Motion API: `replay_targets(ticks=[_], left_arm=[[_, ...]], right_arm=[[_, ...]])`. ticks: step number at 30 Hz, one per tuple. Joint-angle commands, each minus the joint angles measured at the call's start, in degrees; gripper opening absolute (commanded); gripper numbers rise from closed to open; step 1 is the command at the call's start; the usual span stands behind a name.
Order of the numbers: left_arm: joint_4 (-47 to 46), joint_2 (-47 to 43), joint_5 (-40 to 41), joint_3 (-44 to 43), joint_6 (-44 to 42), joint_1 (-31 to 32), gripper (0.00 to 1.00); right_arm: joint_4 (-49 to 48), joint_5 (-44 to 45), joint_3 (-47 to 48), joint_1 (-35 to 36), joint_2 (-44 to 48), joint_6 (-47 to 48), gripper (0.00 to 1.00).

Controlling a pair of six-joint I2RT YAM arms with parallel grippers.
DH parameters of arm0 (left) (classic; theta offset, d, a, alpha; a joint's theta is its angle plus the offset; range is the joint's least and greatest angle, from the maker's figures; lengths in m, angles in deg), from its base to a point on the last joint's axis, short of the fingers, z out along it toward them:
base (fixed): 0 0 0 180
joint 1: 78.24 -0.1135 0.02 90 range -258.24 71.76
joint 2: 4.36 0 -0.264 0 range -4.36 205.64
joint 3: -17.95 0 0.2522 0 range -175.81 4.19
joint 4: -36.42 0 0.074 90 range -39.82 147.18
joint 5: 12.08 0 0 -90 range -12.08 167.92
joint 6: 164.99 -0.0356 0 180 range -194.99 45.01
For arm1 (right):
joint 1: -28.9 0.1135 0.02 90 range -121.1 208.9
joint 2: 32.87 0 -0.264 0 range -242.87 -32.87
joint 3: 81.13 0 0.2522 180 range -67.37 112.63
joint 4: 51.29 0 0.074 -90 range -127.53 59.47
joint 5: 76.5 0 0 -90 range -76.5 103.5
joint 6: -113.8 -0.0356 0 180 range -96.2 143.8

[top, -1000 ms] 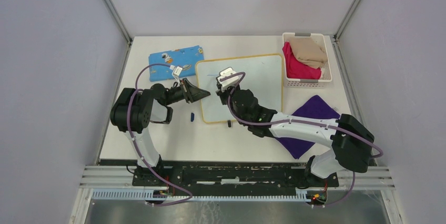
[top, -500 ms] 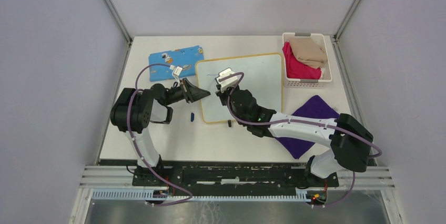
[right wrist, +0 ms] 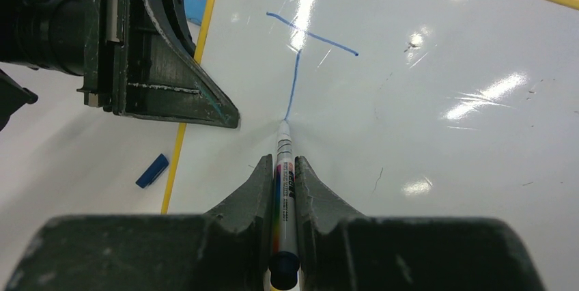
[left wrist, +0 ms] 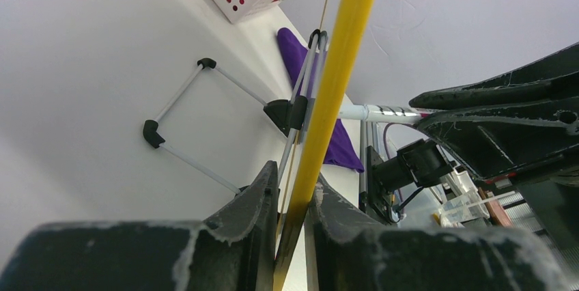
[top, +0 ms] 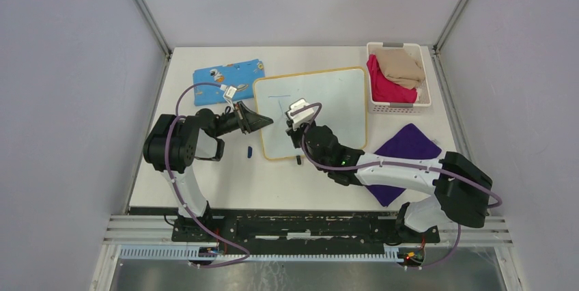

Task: Write a sentence on the whiteboard

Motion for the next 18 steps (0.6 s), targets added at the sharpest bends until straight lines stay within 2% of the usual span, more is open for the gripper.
replay_targets(ticks=[1, 6, 7, 9, 14, 18], left_arm=[[-8.14, -1.65, -0.91, 0.75, -0.90, -0.05, 0.02], [-8.18, -1.59, -1.35, 0.71, -0.70, 0.04, 0.05], [-8.17, -1.47, -1.45, 0.63, -0.65, 0.04, 0.16], [-8.19, -1.41, -1.42, 0.57, -0.55, 0.04, 0.24], [-8.28, -1.40, -1.47, 0.53, -0.46, 0.04, 0.25], [-8.21, -1.52, -1.52, 0.74, -0.46, 0.21, 0.31]], right_arm=[[1.18, -0.52, -0.95, 0.04, 2.04, -1.44, 0.00], [0.15, -2.07, -0.89, 0.11, 6.86, -2.49, 0.00], [-0.23, -2.30, -1.01, 0.09, 8.00, -2.43, 0.00], [-0.24, -2.22, -0.95, 0.03, 9.75, -2.13, 0.00], [0.49, -1.46, -1.10, 0.11, 11.63, -1.44, 0.00], [0.83, 0.27, -1.04, -0.37, 11.16, -1.02, 0.00]])
